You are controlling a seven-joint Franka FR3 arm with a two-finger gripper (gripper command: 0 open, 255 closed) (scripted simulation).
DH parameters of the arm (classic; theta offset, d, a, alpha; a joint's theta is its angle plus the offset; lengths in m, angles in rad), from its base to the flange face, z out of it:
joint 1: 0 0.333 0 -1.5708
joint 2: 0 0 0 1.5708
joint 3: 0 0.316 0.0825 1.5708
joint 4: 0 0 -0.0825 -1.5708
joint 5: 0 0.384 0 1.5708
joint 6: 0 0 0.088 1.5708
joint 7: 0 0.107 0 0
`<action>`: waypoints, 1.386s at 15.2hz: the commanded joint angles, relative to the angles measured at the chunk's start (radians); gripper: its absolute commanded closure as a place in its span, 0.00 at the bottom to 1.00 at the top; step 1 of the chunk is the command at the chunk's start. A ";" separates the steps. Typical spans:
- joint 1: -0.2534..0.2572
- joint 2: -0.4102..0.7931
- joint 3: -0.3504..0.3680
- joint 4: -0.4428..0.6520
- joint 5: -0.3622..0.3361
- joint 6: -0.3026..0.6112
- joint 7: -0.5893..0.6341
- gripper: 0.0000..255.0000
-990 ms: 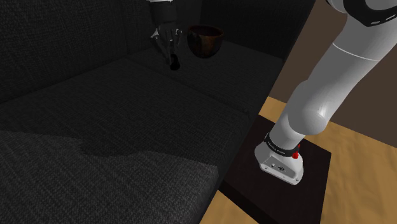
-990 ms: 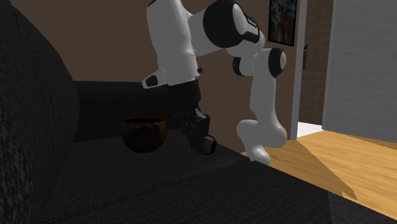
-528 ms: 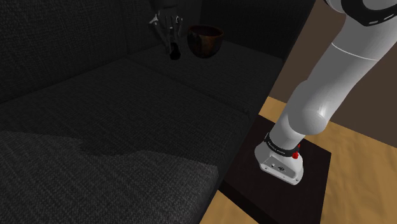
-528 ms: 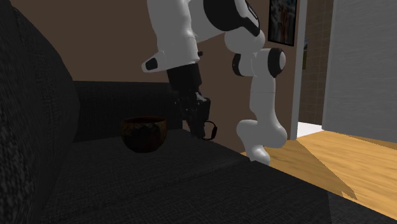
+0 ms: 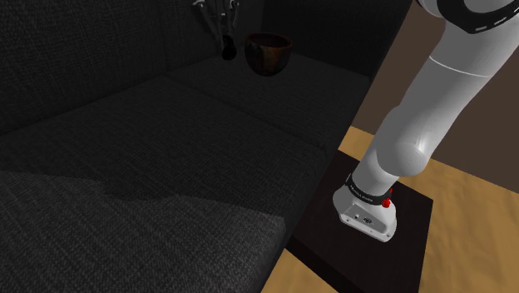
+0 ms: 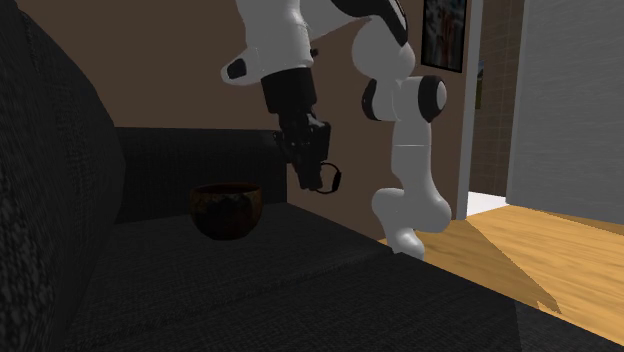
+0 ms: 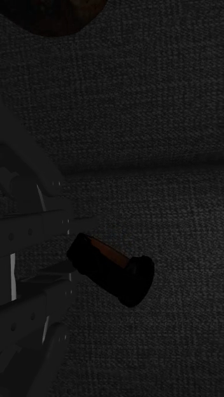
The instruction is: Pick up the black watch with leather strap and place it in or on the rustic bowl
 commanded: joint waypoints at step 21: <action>-0.182 0.085 -0.170 0.205 -0.087 -0.150 -0.360 1.00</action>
